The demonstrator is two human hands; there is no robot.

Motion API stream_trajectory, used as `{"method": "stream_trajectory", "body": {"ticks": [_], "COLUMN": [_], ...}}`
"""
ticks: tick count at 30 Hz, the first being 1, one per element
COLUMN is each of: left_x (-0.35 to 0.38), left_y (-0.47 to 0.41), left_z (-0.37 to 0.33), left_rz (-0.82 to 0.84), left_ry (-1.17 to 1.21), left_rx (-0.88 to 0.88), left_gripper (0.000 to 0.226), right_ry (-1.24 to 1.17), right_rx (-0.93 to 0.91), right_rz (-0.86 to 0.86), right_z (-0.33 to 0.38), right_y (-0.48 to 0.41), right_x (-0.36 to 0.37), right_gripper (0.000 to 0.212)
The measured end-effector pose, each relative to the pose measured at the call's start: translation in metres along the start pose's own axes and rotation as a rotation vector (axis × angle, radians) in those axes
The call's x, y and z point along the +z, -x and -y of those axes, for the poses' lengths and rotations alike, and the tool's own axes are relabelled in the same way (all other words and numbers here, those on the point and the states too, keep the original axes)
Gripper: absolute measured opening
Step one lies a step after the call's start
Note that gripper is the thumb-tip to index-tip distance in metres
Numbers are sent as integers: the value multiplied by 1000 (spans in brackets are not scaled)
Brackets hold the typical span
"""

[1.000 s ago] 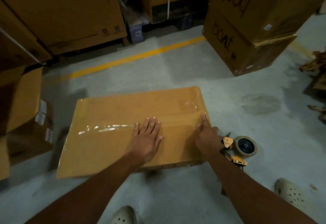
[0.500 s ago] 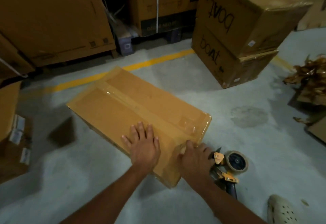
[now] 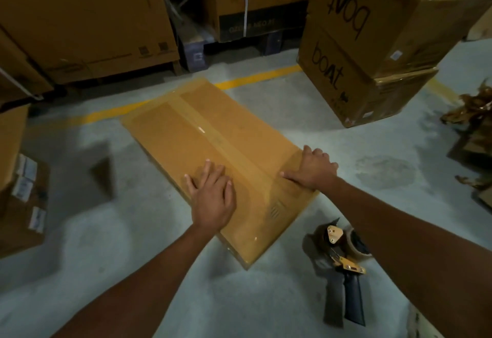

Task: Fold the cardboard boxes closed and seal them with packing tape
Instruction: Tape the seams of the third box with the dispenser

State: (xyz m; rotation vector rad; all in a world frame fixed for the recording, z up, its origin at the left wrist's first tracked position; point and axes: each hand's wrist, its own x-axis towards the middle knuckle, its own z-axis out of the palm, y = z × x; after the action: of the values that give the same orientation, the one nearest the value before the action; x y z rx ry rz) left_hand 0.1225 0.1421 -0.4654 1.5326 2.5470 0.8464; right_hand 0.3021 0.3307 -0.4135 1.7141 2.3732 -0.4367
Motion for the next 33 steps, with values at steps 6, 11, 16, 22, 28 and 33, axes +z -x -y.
{"method": "stream_trajectory", "body": {"ticks": [6, 11, 16, 22, 28, 33], "left_x": [-7, -11, -28, -79, -145, -237], "left_y": [-31, -4, -23, -119, -203, -262], "left_z": [12, -10, -4, -53, -135, -227], "left_rz": [-180, 14, 63, 39, 69, 105], "left_ry": [133, 917, 1258, 1266, 1259, 1288], "left_rx": [-692, -1207, -953, -767, -674, -672], "left_gripper": [56, 66, 40, 41, 46, 44], "right_ry": [-360, -867, -1013, -1220, -1191, -1167], "right_rx": [220, 361, 310, 328, 278, 256], "right_rz": [77, 0, -60, -152, -223, -247], "right_z": [-31, -34, -25, -15, -25, -39], "right_y": [23, 48, 41, 0, -10, 7], "right_x": [20, 23, -4, -70, -209, -360], "right_gripper": [112, 75, 45, 25, 28, 42]}}
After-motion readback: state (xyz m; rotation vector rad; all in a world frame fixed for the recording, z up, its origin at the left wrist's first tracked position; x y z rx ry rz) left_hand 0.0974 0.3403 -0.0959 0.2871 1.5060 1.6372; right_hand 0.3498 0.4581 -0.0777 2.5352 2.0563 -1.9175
